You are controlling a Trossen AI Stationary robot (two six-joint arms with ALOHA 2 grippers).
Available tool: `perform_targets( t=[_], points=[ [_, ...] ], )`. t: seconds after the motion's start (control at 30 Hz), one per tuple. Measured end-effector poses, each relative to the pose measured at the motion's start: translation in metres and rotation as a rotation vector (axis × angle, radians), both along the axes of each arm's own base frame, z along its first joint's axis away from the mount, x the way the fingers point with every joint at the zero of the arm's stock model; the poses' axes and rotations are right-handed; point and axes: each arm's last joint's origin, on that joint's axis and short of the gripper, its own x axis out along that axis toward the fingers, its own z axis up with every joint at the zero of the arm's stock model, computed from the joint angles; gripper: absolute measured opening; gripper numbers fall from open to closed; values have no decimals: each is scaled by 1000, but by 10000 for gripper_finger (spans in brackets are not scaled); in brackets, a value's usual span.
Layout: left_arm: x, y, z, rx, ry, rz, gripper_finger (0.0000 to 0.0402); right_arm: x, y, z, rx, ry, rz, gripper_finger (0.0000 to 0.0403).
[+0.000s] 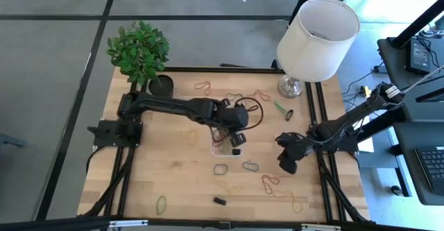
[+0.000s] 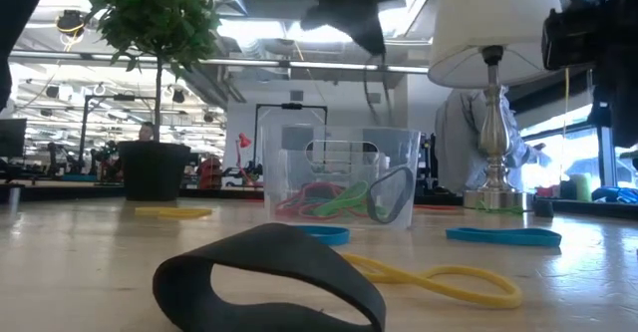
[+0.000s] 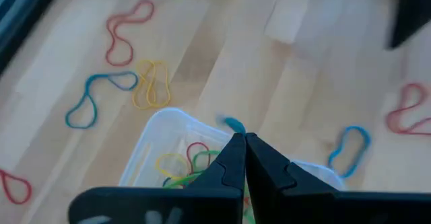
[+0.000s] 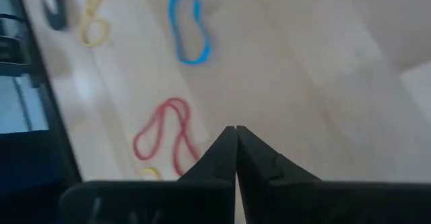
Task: Pick and place rubber bands into bin
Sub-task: Put the blue rubber band into the transparent container
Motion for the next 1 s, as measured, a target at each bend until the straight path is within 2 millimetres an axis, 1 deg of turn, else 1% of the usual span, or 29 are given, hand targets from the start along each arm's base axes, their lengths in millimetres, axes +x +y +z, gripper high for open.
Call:
perform_targets(
  t=[0.13,0.23,0.4,0.5,0.7,0.87,1.0],
  points=[
    [12,7,-28,-7,74,20,2,1,5,2,23,-38,21,7],
    [16,13,-43,-20,128,28,2,1,9,4,37,-57,31,7],
    [15,23,-60,-46,212,91,3,-1,13,5,46,-67,54,7],
    [15,29,-66,-45,244,110,3,-2,15,4,51,-64,37,7],
    [13,43,-70,-51,271,170,4,-3,16,4,39,-74,22,7],
    [1,58,-72,-78,360,311,4,-3,16,4,36,-74,21,7],
    [-9,64,-73,-89,444,379,4,-3,16,4,35,-74,23,7]
  ],
)
